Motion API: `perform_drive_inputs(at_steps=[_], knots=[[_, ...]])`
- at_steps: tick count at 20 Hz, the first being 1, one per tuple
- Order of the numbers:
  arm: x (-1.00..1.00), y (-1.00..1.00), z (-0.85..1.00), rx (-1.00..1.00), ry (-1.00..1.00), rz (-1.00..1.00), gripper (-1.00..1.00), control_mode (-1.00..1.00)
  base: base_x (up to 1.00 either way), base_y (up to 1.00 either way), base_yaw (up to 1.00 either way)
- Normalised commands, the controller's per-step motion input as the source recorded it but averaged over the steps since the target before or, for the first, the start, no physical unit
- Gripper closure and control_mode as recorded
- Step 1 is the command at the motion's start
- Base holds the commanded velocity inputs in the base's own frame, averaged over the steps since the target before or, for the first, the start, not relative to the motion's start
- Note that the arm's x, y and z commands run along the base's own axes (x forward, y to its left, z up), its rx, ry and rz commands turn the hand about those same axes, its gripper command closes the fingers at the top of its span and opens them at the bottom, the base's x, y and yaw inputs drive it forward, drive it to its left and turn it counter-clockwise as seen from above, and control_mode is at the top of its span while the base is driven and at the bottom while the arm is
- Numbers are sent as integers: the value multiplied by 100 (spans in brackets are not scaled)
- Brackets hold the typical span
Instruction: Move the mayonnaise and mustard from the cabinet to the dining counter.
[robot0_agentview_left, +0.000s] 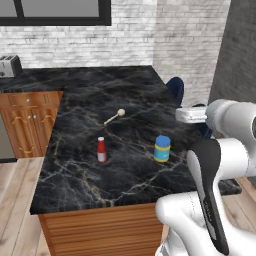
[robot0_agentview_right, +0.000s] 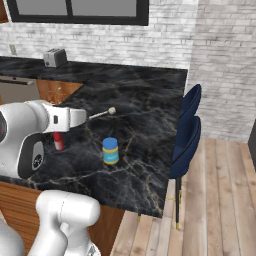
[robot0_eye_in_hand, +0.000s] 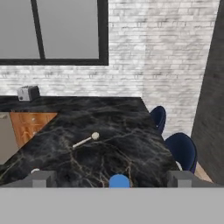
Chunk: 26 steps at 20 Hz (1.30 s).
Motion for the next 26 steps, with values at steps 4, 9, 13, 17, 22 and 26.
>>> perform_drive_inputs(at_steps=[4,9,13,17,22,26], knots=[[0,0,0,0,0,0,-100,100,-26,15,5],[0,0,0,0,0,0,-100,100,-42,72,38],[0,0,0,0,0,0,-100,100,-70,84,82],[0,0,0,0,0,0,-100,100,-71,64,91],[0,0,0,0,0,0,-100,100,-57,33,98],[0,0,0,0,0,0,-100,100,-47,21,100]])
